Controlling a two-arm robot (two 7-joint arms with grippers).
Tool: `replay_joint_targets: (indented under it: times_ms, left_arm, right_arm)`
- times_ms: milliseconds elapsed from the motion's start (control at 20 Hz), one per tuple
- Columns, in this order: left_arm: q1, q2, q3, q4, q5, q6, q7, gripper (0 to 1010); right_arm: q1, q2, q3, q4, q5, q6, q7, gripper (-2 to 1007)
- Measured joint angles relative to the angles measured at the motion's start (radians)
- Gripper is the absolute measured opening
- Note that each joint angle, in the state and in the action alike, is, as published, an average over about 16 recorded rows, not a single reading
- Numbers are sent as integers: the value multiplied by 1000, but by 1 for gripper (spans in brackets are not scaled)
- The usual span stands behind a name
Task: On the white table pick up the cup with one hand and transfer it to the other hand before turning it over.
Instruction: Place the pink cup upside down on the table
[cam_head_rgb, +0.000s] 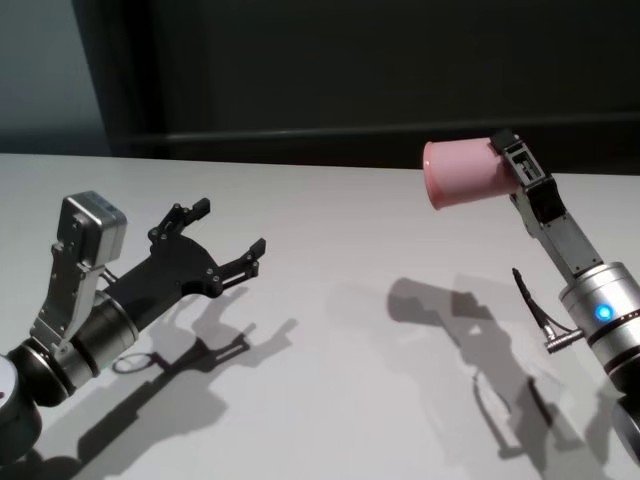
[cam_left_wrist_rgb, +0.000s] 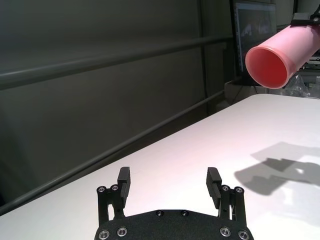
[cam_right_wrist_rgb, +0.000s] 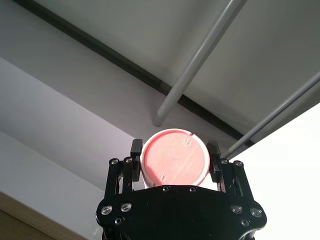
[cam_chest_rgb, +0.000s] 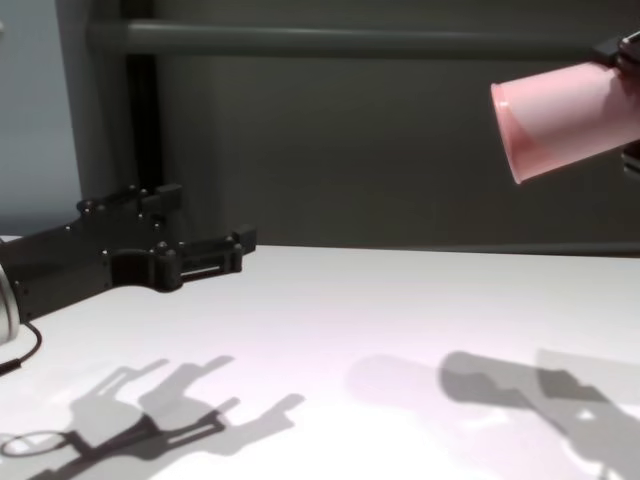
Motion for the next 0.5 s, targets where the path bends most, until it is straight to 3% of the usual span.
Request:
replay_joint_targets:
  times_ms: [250,500]
  left_arm:
    - [0,0,0,0,0,0,0,1001]
    - [0,0,0,0,0,0,0,1001]
  right_arm:
    - [18,53,-27,-38,-99,-22,-69,746]
    - [53,105,-75,-67,-203,-14,-146,746]
